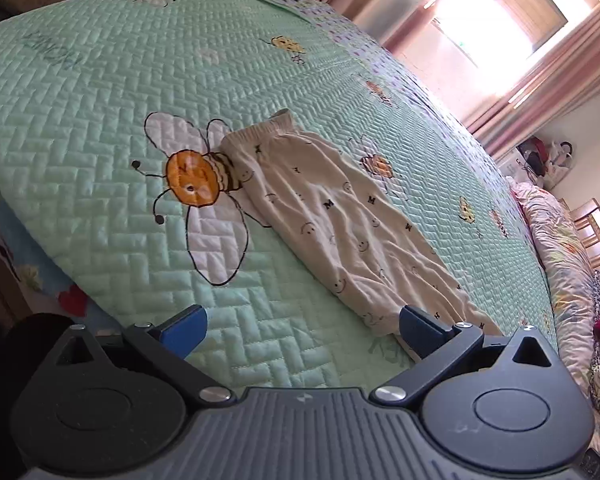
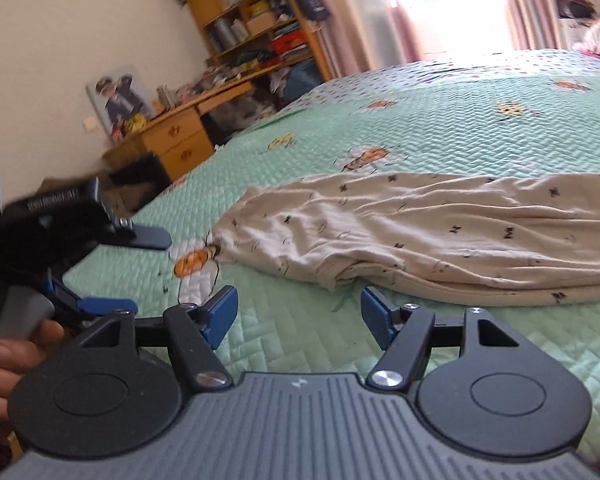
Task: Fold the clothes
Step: 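Withdraw both open grippers from the folded beige pants, then grasp the pants leg hem with the right gripper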
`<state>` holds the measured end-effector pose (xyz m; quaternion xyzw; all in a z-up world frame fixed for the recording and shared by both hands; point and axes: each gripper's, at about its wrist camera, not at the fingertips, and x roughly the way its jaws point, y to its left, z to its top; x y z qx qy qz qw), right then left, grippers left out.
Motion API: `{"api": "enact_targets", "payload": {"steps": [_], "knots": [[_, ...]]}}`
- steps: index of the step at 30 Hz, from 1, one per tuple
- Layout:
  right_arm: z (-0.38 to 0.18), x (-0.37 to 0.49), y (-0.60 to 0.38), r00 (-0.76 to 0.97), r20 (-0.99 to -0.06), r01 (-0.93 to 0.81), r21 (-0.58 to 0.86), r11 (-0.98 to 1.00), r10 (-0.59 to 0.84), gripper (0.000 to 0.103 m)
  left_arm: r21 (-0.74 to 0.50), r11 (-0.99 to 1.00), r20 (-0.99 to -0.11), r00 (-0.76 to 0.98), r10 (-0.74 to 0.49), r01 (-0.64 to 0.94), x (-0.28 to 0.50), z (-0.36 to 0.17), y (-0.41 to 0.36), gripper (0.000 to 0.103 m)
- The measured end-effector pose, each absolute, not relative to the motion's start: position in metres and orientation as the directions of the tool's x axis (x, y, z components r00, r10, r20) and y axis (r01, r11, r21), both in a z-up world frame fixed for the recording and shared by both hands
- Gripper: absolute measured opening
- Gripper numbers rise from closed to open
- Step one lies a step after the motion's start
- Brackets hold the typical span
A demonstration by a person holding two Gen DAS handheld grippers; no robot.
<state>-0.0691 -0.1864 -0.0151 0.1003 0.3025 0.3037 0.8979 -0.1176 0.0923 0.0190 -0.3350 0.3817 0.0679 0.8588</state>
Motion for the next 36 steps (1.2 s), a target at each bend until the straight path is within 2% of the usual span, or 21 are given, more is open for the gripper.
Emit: {"api": "enact_targets", "payload": {"steps": [8, 16, 22, 29, 36], "knots": [[-0.032, -0.03, -0.169, 0.62, -0.492, -0.42, 0.449, 0.788, 0.611, 0.07, -0.54, 0.755, -0.699, 0.698, -0.157, -0.371, -0.117, 0.009, 0.099, 0.102], [-0.042, -0.026, -0.16, 0.664, -0.507, -0.442, 0.325, 0.836, 0.549, 0.07, -0.547, 0.764, -0.697, 0.691, -0.19, -0.342, -0.11, -0.004, 0.101, 0.102], [-0.045, -0.015, -0.167, 0.697, -0.494, -0.425, 0.3, 0.854, 0.52, 0.069, -0.559, 0.755, -0.699, 0.685, -0.207, -0.343, -0.103, -0.014, 0.107, 0.102], [-0.058, -0.012, -0.162, 0.673, -0.54, -0.404, 0.304, 0.863, 0.505, 0.069, -0.569, 0.744, -0.709, 0.668, -0.228, -0.35, -0.097, -0.025, 0.111, 0.102], [-0.053, -0.024, -0.154, 0.659, -0.532, -0.44, 0.299, 0.847, 0.531, 0.07, -0.583, 0.732, -0.703, 0.67, -0.238, -0.351, -0.096, -0.028, 0.116, 0.102]]}}
